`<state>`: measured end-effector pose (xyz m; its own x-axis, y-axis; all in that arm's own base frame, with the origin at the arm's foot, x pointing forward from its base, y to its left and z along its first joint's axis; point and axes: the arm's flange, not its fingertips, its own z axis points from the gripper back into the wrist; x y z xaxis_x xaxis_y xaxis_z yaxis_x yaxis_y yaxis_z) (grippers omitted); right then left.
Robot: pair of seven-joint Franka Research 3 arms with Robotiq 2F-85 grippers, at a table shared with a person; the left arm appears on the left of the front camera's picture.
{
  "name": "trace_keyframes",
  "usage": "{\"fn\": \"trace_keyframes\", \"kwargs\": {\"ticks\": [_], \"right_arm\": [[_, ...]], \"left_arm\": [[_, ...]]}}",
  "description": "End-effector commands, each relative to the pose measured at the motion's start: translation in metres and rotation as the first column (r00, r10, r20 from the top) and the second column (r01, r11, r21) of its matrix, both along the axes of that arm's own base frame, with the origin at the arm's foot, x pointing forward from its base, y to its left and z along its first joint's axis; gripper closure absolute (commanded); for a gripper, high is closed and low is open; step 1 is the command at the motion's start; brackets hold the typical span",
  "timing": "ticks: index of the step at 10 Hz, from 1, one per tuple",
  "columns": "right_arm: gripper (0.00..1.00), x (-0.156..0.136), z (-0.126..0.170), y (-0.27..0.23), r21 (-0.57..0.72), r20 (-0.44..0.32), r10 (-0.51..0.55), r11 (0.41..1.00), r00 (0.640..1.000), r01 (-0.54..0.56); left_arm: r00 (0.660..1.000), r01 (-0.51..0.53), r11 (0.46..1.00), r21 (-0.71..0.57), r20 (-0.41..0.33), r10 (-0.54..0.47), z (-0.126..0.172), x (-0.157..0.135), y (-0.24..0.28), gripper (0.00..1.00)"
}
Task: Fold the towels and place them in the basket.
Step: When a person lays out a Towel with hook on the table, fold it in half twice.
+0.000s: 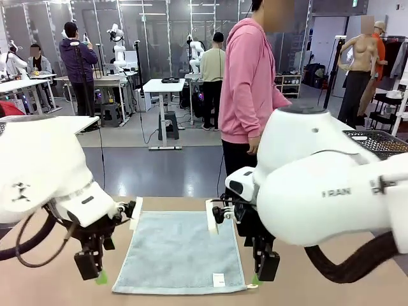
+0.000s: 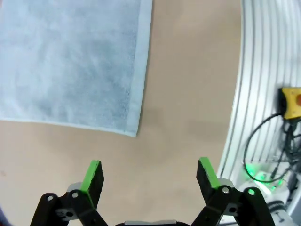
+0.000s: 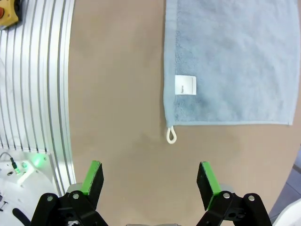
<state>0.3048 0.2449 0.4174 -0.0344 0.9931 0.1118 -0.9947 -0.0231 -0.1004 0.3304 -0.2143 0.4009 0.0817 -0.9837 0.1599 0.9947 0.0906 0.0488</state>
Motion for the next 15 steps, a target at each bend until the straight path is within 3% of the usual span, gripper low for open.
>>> {"fn": "trace_keyframes", "kwargs": {"ticks": [1,3,5,8,15], "right_arm": [[0.00,0.011,-0.023,0.005,0.027,-0.022,0.045,0.999,0.999,-0.045],[0.00,0.018,-0.037,0.006,0.023,-0.025,0.056,0.998,0.998,-0.055],[0.00,0.028,-0.053,0.008,0.002,-0.027,0.082,0.997,0.996,-0.082],[0.00,0.040,-0.072,0.011,-0.003,-0.031,0.117,0.993,0.993,-0.117],[0.00,0.066,-0.106,0.018,0.006,-0.087,0.085,0.996,0.993,-0.085]], "left_arm": [[0.999,0.050,0.998,-0.031,0.001,-0.050,-0.022,0.016,-0.004,0.00],[0.997,0.071,0.997,-0.035,-0.032,-0.072,-0.046,0.025,-0.010,0.00],[0.998,0.067,0.997,-0.026,-0.010,-0.067,-0.053,0.033,-0.008,0.00],[0.998,0.060,0.998,0.004,-0.033,-0.060,-0.071,0.042,-0.014,0.00],[0.994,0.062,0.998,0.014,-0.095,-0.061,-0.093,0.054,-0.018,0.00]]}}
